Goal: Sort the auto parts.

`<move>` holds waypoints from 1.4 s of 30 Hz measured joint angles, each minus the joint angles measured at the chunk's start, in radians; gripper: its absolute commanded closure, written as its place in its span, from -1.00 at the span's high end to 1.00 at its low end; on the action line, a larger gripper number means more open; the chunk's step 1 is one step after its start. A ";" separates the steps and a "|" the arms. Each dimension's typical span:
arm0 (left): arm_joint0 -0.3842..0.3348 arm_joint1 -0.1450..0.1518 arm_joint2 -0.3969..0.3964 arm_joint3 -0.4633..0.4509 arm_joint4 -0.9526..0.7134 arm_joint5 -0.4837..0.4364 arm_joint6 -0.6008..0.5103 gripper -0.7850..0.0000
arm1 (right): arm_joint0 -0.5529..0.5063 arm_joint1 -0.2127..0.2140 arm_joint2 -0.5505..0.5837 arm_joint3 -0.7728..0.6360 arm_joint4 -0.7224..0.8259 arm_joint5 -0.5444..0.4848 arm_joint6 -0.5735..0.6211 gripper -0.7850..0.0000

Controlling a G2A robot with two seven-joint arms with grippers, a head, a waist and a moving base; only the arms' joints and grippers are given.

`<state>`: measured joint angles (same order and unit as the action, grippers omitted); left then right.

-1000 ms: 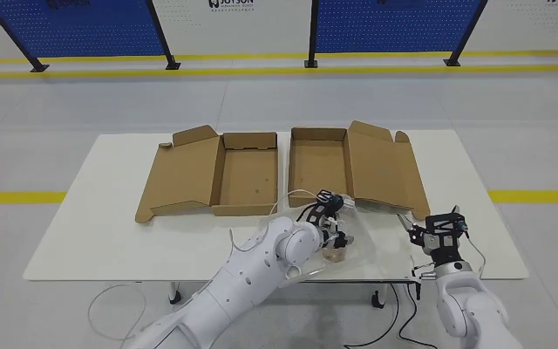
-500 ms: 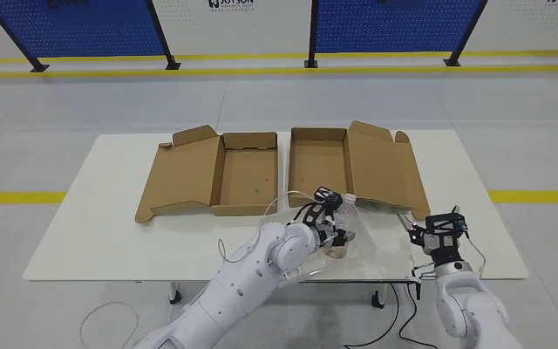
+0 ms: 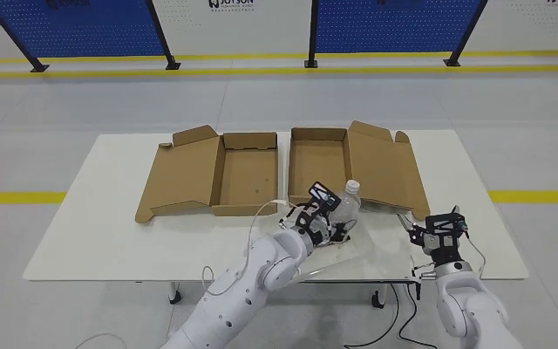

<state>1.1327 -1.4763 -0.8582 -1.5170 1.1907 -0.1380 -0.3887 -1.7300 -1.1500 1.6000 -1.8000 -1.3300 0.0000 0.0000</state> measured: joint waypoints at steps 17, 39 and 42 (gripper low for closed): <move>0.149 0.043 -0.168 -0.150 0.186 0.127 0.160 -1.00 | 0.000 0.000 0.000 0.000 0.000 0.000 0.000 1.00; 0.172 0.072 -0.381 -0.064 0.195 0.132 0.269 -1.00 | 0.000 0.000 0.000 0.000 0.000 0.000 0.000 1.00; 0.172 0.072 -0.380 -0.065 0.196 0.135 0.265 -1.00 | 0.000 0.000 0.000 0.000 0.000 0.000 0.000 1.00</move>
<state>1.3047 -1.4043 -1.2385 -1.5817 1.3864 -0.0032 -0.1235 -1.7300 -1.1500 1.6000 -1.8000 -1.3300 0.0000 0.0000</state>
